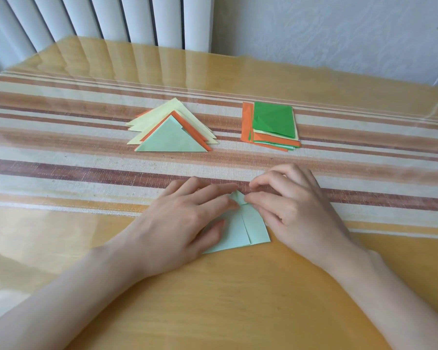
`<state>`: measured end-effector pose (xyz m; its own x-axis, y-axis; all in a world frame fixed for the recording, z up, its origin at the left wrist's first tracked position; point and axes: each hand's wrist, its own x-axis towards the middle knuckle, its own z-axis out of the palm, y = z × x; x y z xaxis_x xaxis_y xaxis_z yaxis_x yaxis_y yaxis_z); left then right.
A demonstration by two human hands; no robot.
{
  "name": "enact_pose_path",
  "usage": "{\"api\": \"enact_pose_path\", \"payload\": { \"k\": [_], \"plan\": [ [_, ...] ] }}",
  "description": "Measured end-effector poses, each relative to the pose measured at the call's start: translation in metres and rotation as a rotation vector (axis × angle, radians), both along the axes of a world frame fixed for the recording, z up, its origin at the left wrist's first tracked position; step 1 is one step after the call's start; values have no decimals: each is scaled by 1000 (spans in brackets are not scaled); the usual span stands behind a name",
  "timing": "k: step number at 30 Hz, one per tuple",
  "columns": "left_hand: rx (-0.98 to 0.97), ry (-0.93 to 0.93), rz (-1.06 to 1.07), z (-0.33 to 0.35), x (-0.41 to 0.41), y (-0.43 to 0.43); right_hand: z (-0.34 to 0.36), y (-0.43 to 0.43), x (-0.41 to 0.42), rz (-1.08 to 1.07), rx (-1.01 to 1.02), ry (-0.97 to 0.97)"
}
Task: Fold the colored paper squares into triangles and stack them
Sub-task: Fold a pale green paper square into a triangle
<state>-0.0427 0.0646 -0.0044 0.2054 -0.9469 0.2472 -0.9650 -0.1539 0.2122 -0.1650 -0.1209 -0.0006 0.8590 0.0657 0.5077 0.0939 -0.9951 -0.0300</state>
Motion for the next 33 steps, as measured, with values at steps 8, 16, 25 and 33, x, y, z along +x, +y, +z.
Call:
{"api": "enact_pose_path", "payload": {
  "k": [8, 16, 25, 33],
  "plan": [
    [-4, -20, 13, 0, -1, 0, -2, -1, 1, 22, 6, 2],
    [-19, -27, 35, 0, 0, 0, -2, -3, 0, 73, -19, -19],
    [-23, -17, 35, 0, 0, 0, -1, 4, 2, 27, 116, -55],
    [-58, -36, 44, -2, 0, 0, -6, 0, 7, -47, 248, -50]
  ]
}}
